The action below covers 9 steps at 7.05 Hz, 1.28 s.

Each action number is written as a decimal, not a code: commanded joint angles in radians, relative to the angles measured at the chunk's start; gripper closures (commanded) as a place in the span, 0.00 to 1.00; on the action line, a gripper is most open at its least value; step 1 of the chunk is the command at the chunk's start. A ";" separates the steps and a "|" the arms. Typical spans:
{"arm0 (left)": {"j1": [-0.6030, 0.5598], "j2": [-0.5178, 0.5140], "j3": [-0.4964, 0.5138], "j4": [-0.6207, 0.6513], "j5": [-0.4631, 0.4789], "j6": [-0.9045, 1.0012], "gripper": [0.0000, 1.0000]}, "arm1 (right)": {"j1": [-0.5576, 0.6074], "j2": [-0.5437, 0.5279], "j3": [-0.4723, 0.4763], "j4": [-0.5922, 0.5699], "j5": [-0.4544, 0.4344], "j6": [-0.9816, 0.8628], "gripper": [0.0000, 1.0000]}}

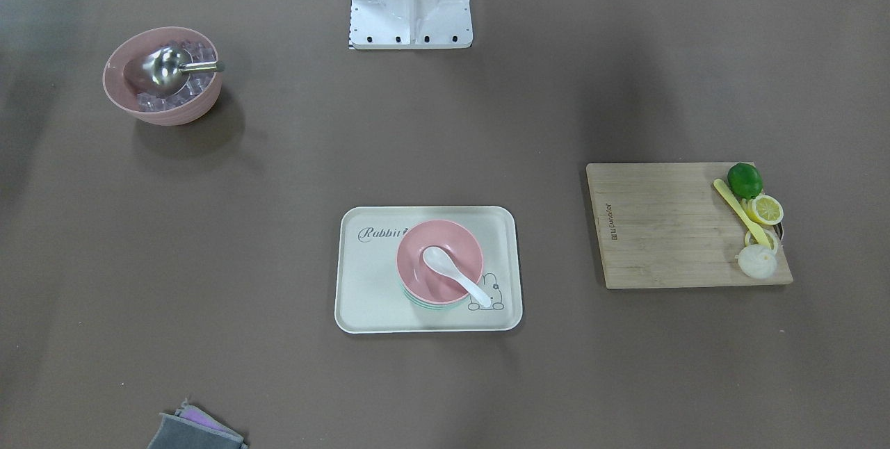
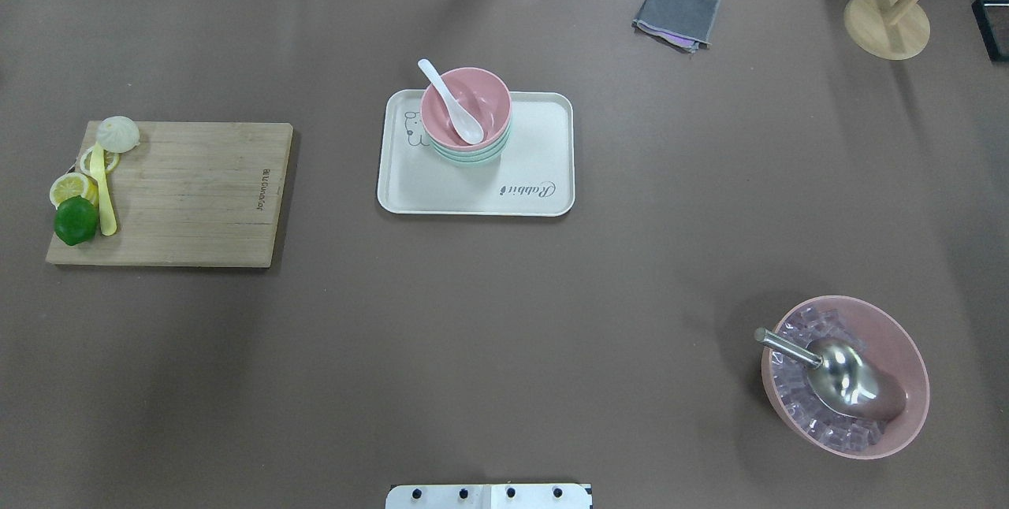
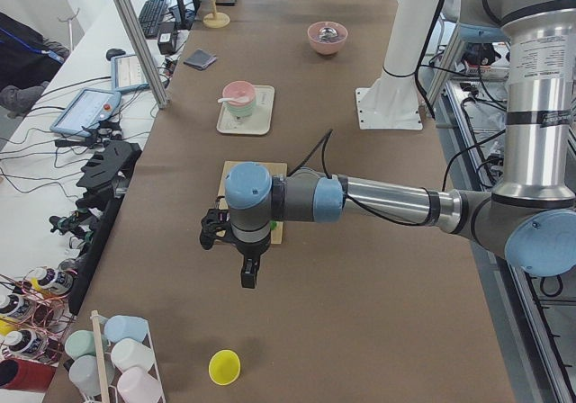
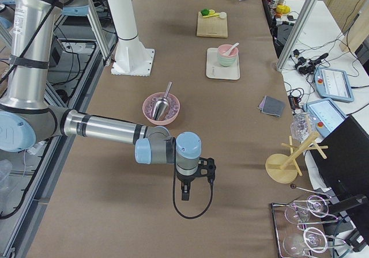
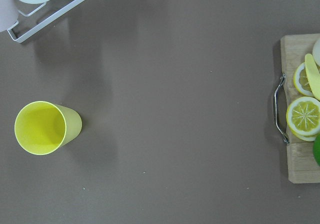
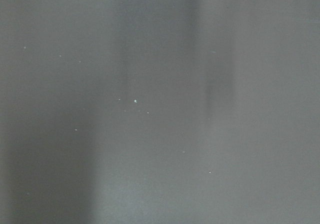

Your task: Stack pink bowl on green and place spoon

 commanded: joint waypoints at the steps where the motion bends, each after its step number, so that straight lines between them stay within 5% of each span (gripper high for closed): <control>1: -0.001 0.016 -0.017 0.001 0.002 -0.002 0.01 | 0.000 -0.001 -0.092 0.122 0.006 0.003 0.00; 9: -0.001 0.040 -0.018 0.001 0.000 -0.002 0.01 | 0.000 -0.001 -0.091 0.123 0.083 0.005 0.00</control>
